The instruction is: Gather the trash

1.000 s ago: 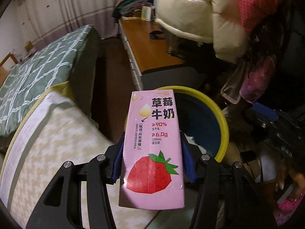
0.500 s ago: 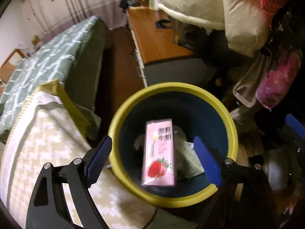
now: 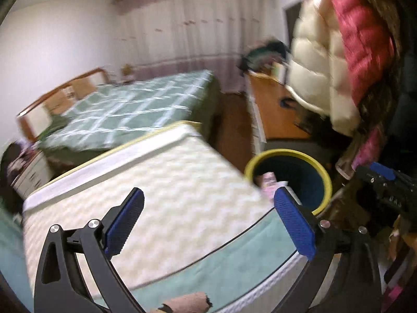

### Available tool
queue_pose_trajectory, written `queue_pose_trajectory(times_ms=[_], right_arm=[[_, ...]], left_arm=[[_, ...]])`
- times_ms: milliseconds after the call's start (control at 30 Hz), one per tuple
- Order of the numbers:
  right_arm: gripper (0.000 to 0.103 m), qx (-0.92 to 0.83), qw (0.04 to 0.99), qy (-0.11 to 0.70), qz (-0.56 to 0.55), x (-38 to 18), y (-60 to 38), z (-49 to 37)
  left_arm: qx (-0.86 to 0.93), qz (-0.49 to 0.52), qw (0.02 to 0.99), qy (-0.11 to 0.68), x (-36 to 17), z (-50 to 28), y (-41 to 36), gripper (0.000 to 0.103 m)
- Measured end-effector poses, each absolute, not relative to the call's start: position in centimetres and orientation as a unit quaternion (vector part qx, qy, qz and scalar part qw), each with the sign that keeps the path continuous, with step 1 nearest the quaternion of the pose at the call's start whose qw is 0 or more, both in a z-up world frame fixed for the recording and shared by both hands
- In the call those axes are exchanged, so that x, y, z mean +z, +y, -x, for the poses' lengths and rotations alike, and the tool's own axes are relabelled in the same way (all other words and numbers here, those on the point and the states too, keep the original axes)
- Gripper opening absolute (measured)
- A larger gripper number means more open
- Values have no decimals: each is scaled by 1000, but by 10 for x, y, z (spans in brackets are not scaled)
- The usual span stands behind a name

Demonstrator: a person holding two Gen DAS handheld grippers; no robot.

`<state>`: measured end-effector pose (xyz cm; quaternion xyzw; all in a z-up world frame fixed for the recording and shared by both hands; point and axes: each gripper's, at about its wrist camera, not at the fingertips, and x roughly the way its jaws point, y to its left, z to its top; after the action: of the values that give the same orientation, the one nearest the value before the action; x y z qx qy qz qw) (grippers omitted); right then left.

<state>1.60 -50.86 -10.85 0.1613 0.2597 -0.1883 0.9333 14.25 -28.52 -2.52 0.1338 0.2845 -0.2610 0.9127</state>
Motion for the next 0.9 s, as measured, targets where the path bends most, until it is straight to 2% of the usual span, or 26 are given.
queue_pose_trajectory(times_ms=[233,467,633,900], right_arm=[[70,-146,954,235,-120,-80,-455,-8],[73,-114,964,221,-98,-67,-414,2],[75,-104,965,222,-89,-68,-399,6],[76,-107,966,218,-92,-67,-402,11]], left_arm=[[-149,-58,950,267,-5,-96,-151,98],[-68,-27,966,246,-1,-58,-69,98],[-62,-8,966,251,-8,-45,-48,98],[-68,-8,965,253,-7,-42,-62,98]])
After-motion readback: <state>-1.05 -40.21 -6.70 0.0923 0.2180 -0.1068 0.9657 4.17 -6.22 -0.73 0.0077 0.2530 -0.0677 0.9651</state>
